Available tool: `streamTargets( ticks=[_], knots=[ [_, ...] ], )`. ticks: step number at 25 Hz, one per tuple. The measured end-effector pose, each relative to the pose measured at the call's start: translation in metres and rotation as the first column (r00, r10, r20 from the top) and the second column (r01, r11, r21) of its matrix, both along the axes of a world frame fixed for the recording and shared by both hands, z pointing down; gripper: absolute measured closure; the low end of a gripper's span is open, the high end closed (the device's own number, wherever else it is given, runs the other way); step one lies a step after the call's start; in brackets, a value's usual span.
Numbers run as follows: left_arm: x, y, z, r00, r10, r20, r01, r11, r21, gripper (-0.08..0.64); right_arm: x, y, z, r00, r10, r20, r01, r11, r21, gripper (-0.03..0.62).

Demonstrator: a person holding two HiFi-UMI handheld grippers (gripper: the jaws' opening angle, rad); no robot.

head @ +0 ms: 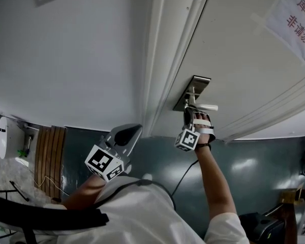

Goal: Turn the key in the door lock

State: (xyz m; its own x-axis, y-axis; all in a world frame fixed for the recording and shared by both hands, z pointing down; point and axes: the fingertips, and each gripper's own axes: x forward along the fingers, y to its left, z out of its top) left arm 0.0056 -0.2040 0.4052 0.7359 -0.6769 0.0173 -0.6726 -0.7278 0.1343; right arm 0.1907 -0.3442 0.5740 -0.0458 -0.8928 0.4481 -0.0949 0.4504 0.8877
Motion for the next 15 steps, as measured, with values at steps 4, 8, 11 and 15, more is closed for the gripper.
streamTargets(
  ticks=[4, 8, 11, 15],
  knots=[
    [-0.002, -0.001, -0.002, 1.0, -0.008, -0.004, 0.008, 1.0, 0.002, 0.554, 0.0, 0.0, -0.002, 1.0, 0.014, 0.015, -0.014, 1.0, -0.01, 0.511],
    [-0.001, 0.0, -0.002, 1.0, -0.003, -0.002, 0.003, 1.0, 0.004, 0.554, 0.001, -0.001, -0.002, 0.998, 0.039, 0.052, -0.038, 0.999, -0.025, 0.503],
    [0.002, 0.0, -0.002, 1.0, 0.009, 0.001, -0.009, 1.0, 0.005, 0.554, 0.004, -0.002, -0.002, 0.993, 0.075, 0.097, -0.07, 0.996, -0.047, 0.451],
    [0.005, -0.002, -0.003, 1.0, 0.028, 0.0, -0.028, 1.0, 0.009, 0.554, 0.01, 0.005, -0.005, 0.975, 0.121, 0.187, -0.111, 0.992, -0.064, 0.408]
  ],
)
